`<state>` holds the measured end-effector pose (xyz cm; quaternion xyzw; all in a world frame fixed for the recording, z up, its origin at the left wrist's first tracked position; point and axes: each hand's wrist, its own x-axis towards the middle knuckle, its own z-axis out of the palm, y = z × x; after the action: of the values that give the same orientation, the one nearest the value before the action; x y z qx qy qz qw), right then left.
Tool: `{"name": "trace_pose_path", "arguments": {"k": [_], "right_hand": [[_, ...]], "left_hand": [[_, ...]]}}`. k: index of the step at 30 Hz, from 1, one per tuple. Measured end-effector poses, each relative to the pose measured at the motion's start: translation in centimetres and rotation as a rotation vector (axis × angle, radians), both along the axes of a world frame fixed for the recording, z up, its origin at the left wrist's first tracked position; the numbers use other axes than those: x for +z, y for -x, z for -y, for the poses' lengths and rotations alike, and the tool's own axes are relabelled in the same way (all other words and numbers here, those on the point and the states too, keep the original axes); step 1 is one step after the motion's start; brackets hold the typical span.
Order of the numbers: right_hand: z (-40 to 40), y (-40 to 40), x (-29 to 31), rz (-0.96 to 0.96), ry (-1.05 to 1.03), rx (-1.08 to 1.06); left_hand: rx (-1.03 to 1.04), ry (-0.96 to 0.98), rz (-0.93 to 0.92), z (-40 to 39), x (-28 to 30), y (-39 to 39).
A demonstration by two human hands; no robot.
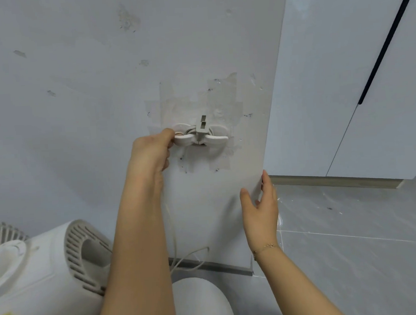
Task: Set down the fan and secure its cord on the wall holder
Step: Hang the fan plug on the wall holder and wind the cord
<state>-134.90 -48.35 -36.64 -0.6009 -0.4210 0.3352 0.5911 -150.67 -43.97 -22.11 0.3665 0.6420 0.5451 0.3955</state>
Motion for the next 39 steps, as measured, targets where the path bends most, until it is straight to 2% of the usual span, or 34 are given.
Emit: {"name": "trace_pose_path", "arguments": {"k": [2, 4, 8, 9, 10, 13, 17, 21, 25, 33, 36, 39], "right_hand": [[-0.1, 0.2, -0.1, -0.015, 0.005, -0.007], [-0.2, 0.2, -0.2, -0.026, 0.009, -0.016], [-0.2, 0.3, -0.4, -0.025, 0.014, -0.026], [-0.3, 0.3, -0.5, -0.025, 0.015, -0.026], [-0.3, 0.3, -0.5, -0.025, 0.014, -0.026], [-0.4, -0.1, -0.3, -0.037, 0.016, -0.03], [-0.3, -0.6, 0.1, -0.07, 0.039, -0.021], [-0.1, -0.8, 0.6, -0.089, 0.047, 0.005], [0.1, -1.2, 0.8, -0.147, 0.069, 0.024], [0.1, -1.8, 1.0, -0.178, 0.093, 0.028], [0.0, -1.7, 1.0, -0.187, 0.096, 0.023], [0.0, -1.8, 1.2, -0.187, 0.094, 0.024]], "left_hand": [[-0.04, -0.009, 0.025, 0.4, 0.1, 0.2], [-0.052, -0.026, -0.039, 0.8, 0.4, 0.3], [0.028, -0.14, -0.596, 1.4, 0.9, -0.9], [0.053, -0.16, -0.637, 1.5, 1.0, -1.3], [0.067, -0.173, -0.596, 1.6, 1.1, -1.5], [0.077, -0.228, -0.258, 2.3, 1.9, -2.0], [0.073, -0.304, -0.151, 3.4, 3.1, -2.8], [0.071, -0.468, 0.012, 4.1, 4.2, -4.8], [0.007, -0.556, -0.078, 3.9, 4.0, -7.7], [-0.159, -0.448, -0.452, 3.3, 2.1, -10.0], [-0.21, -0.426, -0.411, 2.8, 1.1, -10.2], [-0.221, -0.406, -0.291, 3.3, -0.4, -10.8]]}}
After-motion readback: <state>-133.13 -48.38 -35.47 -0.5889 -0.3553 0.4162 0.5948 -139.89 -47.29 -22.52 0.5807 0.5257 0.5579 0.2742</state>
